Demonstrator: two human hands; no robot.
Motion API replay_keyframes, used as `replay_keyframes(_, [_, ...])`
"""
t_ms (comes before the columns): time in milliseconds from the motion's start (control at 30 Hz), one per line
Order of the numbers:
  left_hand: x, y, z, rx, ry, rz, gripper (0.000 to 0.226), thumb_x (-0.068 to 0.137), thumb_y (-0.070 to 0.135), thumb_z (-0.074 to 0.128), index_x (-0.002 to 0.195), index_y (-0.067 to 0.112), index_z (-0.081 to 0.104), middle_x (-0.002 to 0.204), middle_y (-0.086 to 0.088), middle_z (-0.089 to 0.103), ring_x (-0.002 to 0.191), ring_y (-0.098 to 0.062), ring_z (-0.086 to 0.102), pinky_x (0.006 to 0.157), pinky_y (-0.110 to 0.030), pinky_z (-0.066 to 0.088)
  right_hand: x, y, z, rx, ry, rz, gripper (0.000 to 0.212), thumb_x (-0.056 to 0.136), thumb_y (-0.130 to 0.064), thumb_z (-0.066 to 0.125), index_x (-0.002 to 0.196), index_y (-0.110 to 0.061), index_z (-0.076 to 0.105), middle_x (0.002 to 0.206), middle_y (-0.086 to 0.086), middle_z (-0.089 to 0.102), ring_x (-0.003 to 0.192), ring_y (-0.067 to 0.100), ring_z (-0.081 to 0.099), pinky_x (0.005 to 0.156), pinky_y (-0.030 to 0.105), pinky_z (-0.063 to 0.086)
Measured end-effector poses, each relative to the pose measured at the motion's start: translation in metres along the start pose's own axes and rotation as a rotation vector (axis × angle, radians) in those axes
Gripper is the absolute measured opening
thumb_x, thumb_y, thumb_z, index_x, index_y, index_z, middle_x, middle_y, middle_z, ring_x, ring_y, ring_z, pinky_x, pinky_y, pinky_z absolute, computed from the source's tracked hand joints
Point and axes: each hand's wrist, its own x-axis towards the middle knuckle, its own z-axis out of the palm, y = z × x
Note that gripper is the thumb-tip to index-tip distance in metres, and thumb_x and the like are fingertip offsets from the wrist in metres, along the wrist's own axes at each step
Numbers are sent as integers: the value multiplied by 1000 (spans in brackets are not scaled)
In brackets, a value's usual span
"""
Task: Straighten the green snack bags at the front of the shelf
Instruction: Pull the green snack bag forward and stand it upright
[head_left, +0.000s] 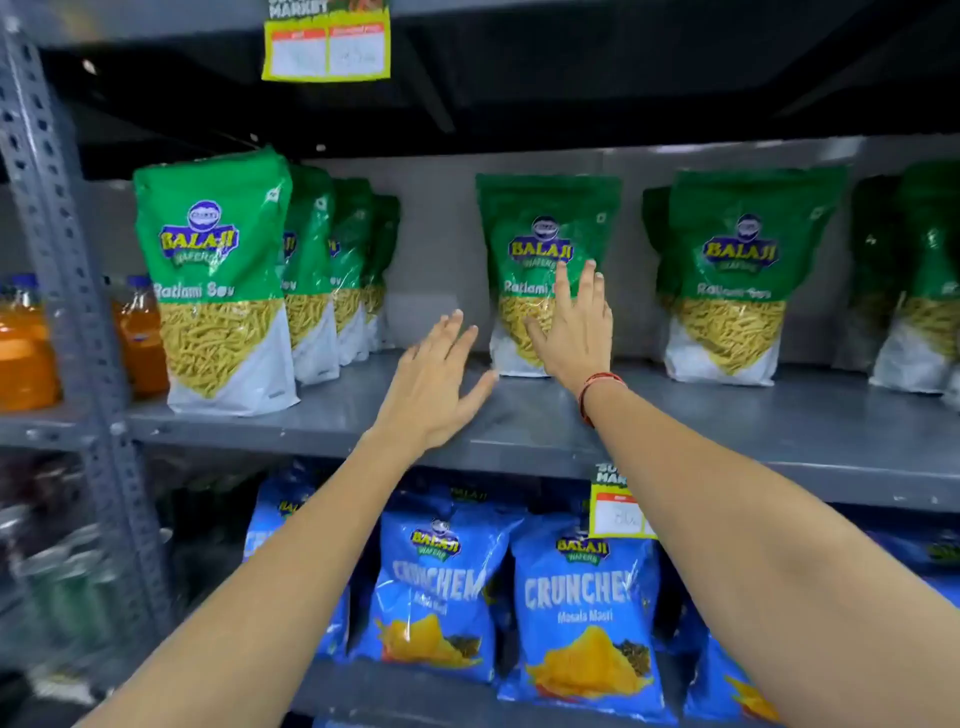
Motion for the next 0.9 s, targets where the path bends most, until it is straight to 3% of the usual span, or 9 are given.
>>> replay_keyframes(100, [-22,-4,4,-18,-90,5,87,84,64,16,142,6,42,155,-14,29,142,-24,27,110,-41,30,1,-7,12,96,-103,150,81,92,-42,54,153,-15,8,158,24,3,145,39,10,112,50,25])
replay_keyframes(200, [-40,-10,12,19,-135,-9,71,93,60,23,137,12,51,149,-7,42,137,-17,37,103,-32,34,2,-15,27,223,-185,255,87,90,-44,58,153,-17,4,157,25,0,143,43,12,112,50,25])
replay_keyframes(300, [-44,-15,16,21,1,6,76,88,62,16,117,14,68,125,-5,66,119,-18,58,87,-34,47,5,-20,37,292,-200,334,94,86,-40,64,152,-16,2,155,28,6,140,44,21,111,47,26])
replay_keyframes(367, [-45,-17,22,6,101,37,68,90,57,22,103,14,73,107,-4,74,104,-21,66,76,-35,53,6,-24,43,301,-197,365,95,85,-39,65,152,-14,4,153,27,9,137,43,27,109,46,29])
replay_keyframes(500, [-48,-18,35,55,270,71,51,93,42,35,85,11,74,82,-2,76,76,-22,71,55,-30,49,9,-29,56,255,-163,435,100,81,-43,69,152,-16,5,156,24,2,142,43,13,109,54,28])
replay_keyframes(567, [-48,-19,40,72,305,58,48,93,40,36,82,12,74,77,0,75,71,-20,70,54,-28,45,15,-30,58,230,-124,479,107,76,-44,74,152,-17,4,155,24,3,142,44,12,108,56,29])
replay_keyframes(700, [-47,-22,45,55,339,58,48,94,39,36,79,12,73,73,0,74,65,-21,68,56,-30,46,25,-27,62,246,-124,528,119,66,-44,82,151,-19,3,151,25,13,135,46,28,104,54,35])
replay_keyframes(900, [-47,-20,45,23,384,59,48,93,38,37,75,10,72,72,-1,73,63,-24,68,54,-34,51,27,-28,63,229,-93,540,118,67,-35,84,151,-20,4,139,20,28,125,39,38,98,47,41])
